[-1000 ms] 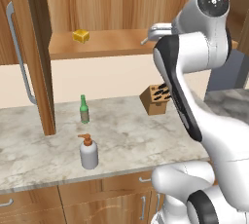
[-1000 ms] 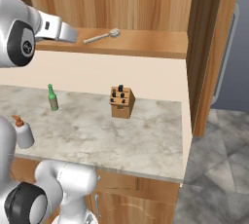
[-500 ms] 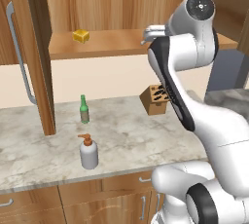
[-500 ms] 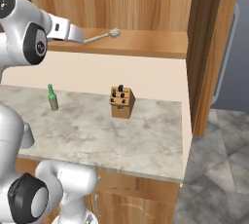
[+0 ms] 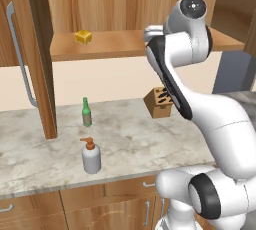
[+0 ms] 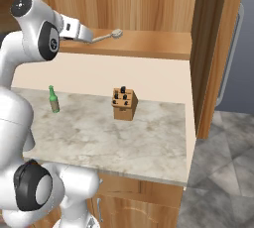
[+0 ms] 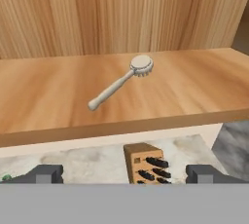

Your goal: Pick the soap dispenser and dish brush from the cabinet and place them on the counter.

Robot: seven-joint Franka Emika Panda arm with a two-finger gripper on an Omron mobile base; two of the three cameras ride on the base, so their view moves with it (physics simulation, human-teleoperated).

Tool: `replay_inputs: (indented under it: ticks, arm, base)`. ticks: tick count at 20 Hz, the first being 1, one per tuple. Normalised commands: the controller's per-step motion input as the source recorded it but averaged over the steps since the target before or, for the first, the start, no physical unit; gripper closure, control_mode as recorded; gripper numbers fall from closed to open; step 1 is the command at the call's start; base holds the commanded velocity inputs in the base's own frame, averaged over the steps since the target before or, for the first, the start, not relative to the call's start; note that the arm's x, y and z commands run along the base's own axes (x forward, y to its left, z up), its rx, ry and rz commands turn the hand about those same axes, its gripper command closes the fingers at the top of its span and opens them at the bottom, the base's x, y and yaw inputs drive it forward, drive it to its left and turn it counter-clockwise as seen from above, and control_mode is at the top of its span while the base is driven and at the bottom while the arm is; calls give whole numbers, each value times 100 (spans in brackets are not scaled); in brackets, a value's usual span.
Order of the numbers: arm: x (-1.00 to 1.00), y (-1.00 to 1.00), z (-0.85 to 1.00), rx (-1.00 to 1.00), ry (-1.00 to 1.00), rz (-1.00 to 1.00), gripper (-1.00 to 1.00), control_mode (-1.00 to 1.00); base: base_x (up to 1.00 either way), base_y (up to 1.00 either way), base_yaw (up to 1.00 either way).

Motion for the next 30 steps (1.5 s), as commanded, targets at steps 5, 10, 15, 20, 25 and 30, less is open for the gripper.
replay_inputs:
  ticks: [5, 10, 15, 20, 25, 30]
  arm:
    - [48, 0, -3, 0, 4, -2, -100, -100]
    - [42, -1, -3, 0, 1, -3, -100, -100]
    - [26, -4, -11, 0, 0, -8, -100, -100]
    - [19, -4, -12, 0, -1, -9, -100, -100]
    - [18, -3, 0, 0, 0, -10, -100, -100]
    - [22, -1, 0, 1, 0, -9, -100, -100]
  base:
    - [0, 0, 0]
    - [0, 0, 0]
    - [0, 0, 0]
    - [0, 0, 0]
    - [0, 0, 0]
    - [0, 0, 0]
